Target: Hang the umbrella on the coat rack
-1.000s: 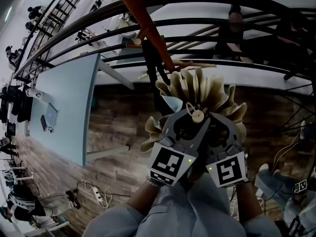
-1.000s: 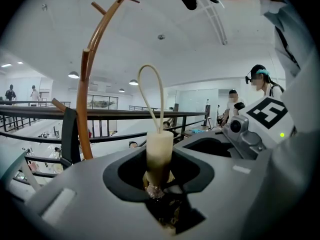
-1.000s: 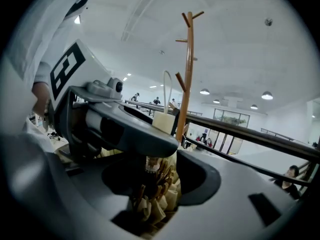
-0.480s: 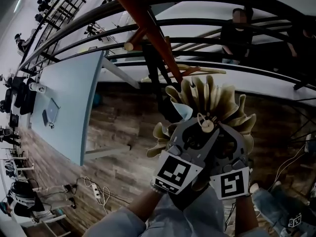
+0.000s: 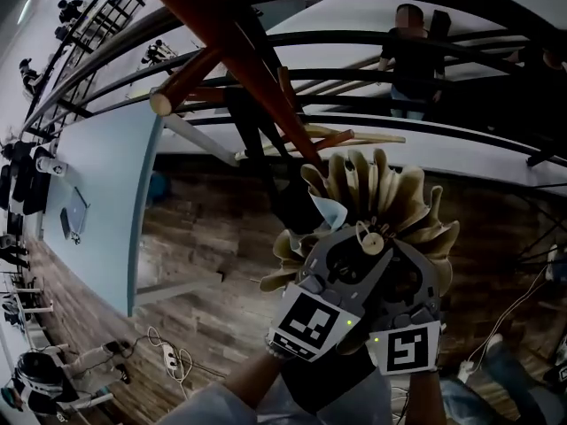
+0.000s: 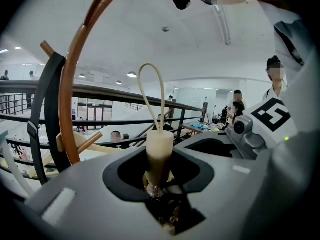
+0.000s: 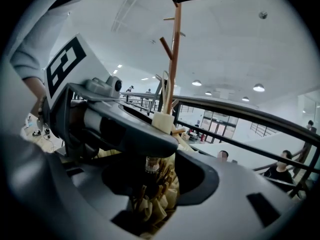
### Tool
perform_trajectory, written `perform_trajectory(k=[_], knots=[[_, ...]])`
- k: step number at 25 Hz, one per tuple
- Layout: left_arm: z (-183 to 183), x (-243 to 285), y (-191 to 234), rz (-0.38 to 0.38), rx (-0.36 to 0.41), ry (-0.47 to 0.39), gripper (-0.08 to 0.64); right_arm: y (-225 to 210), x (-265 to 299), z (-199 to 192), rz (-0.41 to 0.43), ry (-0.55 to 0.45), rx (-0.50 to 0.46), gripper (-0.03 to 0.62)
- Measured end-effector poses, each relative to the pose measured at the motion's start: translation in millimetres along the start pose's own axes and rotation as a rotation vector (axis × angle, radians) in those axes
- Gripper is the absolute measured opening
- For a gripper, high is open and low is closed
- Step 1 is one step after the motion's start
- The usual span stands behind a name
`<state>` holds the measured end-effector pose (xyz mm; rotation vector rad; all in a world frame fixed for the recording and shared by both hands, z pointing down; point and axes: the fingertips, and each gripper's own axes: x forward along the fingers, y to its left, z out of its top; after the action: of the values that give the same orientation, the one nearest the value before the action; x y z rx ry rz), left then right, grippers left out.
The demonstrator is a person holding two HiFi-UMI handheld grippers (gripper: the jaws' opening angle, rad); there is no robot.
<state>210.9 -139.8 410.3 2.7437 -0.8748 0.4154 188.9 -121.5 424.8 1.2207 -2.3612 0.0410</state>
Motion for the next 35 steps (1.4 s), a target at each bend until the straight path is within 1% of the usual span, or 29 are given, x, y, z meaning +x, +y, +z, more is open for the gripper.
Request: perform_trajectory(k=[4,8,16,22,29,35], knots=[[-9.4,15.0,14.5,-0.028,-0.002,0.007,0.138,-8.5,18.6,-10.4,-0.028,0.022,0.028,0.17],[-19.4,29.5,28.9,-0.062,-0.019,0.021,0.138,-15.9,36.8,-21.2,-0.045,0.061,0.052,0.17],[-28.9,52.7,44.9,-0.095,-0.034,0.041,0.138,-31.7,58.7,-35.0,-0.074,0.085,0.106,0.17],[-35.3,78.0,61.8,-0.102,-0.056,0.056,0.138,-49.8,79.4,-47.8,-0.075,0.123,0.133,0.166],[-41.1,96.6,78.9,-0.113,-0.079,0.071,0.138,-62.5,99.0,-56.3,-0.089,0.156,0.186,0.155],[-45.2,109.5,95.9,-0.106,-0.11,0.077,0.138,-70.4,116.9,-61.5,-0.091,0.182,0.218,0.146]])
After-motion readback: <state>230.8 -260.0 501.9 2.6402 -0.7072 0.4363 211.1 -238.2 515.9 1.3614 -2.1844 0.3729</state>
